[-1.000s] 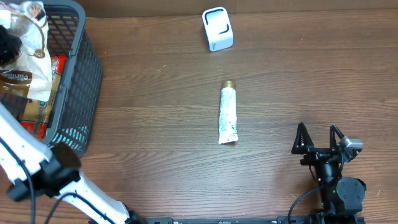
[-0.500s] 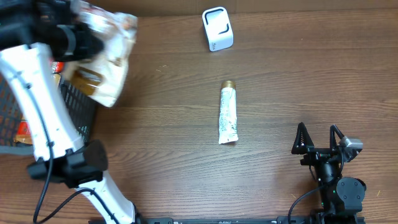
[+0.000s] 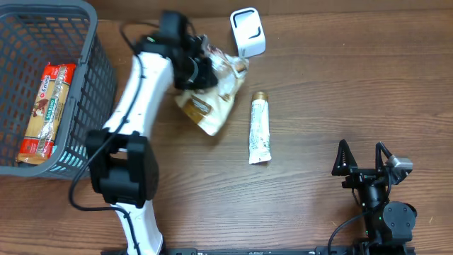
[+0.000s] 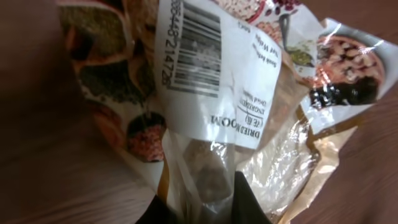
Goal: Scan the item barcode
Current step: 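Carry the bean bag out and drop it beside the tube, then reach the left gripper into the basket and grasp the snack bar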
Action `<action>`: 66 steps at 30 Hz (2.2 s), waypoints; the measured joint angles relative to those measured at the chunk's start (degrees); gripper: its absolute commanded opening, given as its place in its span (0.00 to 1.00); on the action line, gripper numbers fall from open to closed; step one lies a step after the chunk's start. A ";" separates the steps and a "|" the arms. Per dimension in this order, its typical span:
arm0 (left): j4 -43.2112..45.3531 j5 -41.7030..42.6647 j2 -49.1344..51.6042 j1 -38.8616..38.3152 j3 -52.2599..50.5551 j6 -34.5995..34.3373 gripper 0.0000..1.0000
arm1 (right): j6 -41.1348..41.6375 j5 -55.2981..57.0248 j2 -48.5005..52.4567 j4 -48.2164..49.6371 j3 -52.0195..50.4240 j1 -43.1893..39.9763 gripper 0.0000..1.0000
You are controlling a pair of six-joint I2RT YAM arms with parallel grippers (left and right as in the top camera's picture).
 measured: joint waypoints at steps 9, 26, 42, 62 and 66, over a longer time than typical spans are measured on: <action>12.41 -3.02 0.00 -8.55 -15.06 -14.84 0.16 | 0.00 0.00 0.00 0.00 0.00 0.00 1.00; 12.74 -0.22 0.00 -8.96 -16.70 -17.51 1.00 | -0.02 -0.02 0.00 -0.02 0.00 0.00 1.00; -16.17 -7.72 -9.77 5.73 24.57 -3.41 1.00 | 0.00 0.00 0.00 0.00 0.00 0.00 1.00; -14.53 -13.77 -12.83 46.75 22.08 12.96 1.00 | 0.02 0.00 0.00 0.00 0.00 0.00 1.00; -5.31 -13.77 -9.64 46.21 16.74 17.59 1.00 | 0.00 -0.02 0.00 0.02 0.00 0.00 1.00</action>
